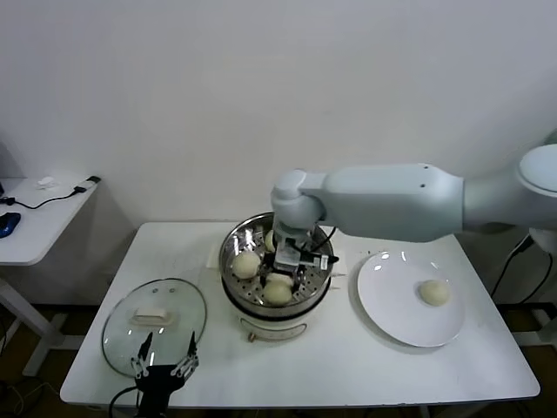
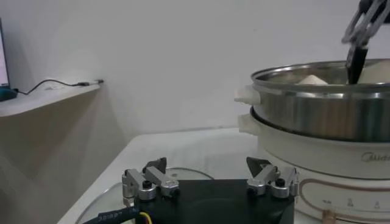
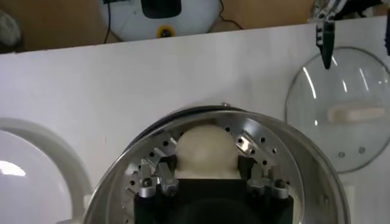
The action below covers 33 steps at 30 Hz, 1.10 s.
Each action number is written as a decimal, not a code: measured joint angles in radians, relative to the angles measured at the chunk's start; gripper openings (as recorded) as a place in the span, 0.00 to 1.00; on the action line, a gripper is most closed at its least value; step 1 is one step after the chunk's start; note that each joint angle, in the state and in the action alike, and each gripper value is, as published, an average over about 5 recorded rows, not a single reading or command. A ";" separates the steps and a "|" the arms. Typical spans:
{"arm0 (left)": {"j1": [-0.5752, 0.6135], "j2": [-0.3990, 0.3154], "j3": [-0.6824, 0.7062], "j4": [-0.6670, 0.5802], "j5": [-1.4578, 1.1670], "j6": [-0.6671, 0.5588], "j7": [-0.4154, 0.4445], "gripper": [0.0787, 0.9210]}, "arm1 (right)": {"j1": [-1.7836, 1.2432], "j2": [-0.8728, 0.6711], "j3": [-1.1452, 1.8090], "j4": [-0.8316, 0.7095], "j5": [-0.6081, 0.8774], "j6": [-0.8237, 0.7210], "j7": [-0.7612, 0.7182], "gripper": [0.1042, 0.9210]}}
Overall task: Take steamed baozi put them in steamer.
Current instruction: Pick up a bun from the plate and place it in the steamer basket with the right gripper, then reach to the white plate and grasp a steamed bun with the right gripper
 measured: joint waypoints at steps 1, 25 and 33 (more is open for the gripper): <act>0.000 0.000 -0.001 0.001 0.000 0.000 0.000 0.88 | -0.008 0.008 -0.001 -0.009 -0.005 0.004 0.001 0.68; 0.001 -0.002 0.001 -0.001 0.001 -0.003 -0.001 0.88 | 0.008 0.005 0.034 -0.090 0.040 0.118 -0.032 0.88; 0.005 -0.004 0.006 -0.005 0.006 -0.009 -0.001 0.88 | 0.113 -0.102 0.040 -0.152 0.182 0.152 -0.097 0.88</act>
